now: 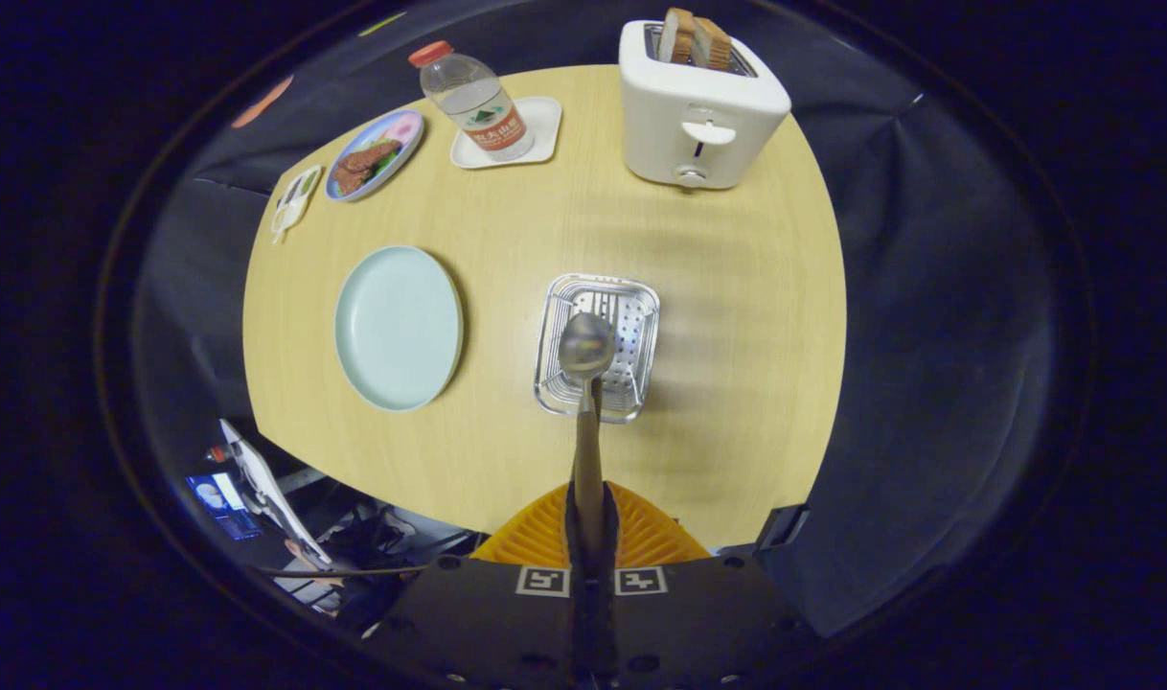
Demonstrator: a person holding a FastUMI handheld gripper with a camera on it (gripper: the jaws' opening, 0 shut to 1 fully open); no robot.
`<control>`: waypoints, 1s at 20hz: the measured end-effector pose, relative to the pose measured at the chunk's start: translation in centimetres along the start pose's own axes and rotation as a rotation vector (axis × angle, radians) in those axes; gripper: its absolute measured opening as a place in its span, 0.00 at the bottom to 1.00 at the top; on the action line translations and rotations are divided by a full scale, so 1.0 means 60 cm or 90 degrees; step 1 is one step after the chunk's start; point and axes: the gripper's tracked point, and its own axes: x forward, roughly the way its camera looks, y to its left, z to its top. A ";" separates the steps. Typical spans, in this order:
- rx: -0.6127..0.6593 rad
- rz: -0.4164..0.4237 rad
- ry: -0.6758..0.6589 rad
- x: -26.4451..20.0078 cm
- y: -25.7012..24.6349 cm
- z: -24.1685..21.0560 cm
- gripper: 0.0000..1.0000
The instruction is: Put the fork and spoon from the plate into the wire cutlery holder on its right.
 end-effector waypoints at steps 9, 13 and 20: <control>-0.014 -0.020 -0.055 -0.012 0.005 0.019 0.14; -0.030 0.004 -0.105 -0.034 0.029 0.009 0.21; -0.064 0.012 -0.267 -0.078 0.082 -0.002 0.49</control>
